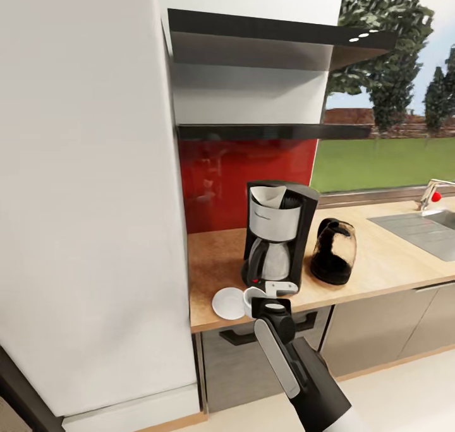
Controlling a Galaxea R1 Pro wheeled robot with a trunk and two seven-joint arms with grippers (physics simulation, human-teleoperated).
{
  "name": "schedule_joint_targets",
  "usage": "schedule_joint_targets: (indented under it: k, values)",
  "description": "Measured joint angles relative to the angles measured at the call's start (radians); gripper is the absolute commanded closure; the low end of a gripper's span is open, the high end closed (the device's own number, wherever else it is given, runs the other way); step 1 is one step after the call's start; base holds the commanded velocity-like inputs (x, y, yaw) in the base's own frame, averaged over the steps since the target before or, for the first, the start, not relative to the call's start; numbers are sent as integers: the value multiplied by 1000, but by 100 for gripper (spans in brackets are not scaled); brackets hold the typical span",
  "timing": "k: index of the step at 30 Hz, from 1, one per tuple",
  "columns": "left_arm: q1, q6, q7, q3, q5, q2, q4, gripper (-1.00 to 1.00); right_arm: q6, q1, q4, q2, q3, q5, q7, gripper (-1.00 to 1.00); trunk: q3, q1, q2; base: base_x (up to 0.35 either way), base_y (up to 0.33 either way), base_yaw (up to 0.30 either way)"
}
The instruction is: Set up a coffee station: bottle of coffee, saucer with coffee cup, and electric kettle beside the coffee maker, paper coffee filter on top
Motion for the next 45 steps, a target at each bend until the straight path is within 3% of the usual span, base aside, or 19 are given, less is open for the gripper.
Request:
schedule_joint_targets:
  k: [10, 40, 45]
  values:
    - [1, 0, 0, 0, 0, 0, 0, -100, 0, 0, 3, 0, 0, 0, 0, 100, 0, 0, 0, 0, 0, 197]
    - [0, 0, 0, 0, 0, 0, 0, -100, 1, 0, 12, -4, -2, 5, -1, 100, 0, 0, 0, 54, 43, 3]
    - [0, 0, 0, 0, 1, 0, 0, -100, 0, 0, 53, -5, -2, 5, -1, 100, 0, 0, 0, 0, 0, 0]
